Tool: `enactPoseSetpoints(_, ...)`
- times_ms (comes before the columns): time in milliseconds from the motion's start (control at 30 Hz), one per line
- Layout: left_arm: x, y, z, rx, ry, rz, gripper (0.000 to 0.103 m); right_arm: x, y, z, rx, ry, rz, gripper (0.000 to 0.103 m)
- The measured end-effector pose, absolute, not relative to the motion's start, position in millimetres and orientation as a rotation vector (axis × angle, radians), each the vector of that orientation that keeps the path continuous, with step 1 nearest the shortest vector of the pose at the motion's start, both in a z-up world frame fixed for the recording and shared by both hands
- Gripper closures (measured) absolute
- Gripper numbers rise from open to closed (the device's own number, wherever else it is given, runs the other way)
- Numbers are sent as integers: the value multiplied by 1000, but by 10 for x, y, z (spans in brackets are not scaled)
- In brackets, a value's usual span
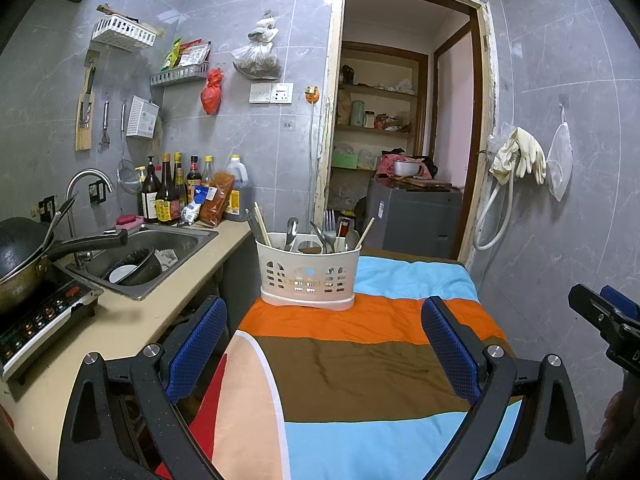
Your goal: Organize utensils
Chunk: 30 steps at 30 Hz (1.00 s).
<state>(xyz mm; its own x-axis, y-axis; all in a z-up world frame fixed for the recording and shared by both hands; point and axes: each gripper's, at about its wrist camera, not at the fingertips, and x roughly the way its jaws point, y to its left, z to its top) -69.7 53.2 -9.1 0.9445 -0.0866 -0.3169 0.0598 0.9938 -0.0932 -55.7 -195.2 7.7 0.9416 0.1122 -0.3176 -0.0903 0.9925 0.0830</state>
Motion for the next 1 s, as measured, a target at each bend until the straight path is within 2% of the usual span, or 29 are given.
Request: enactPoseSetpoints(1000, -699, 549, -105, -84, 325, -74, 8, -561, -1932, 78, 66, 328, 101, 0)
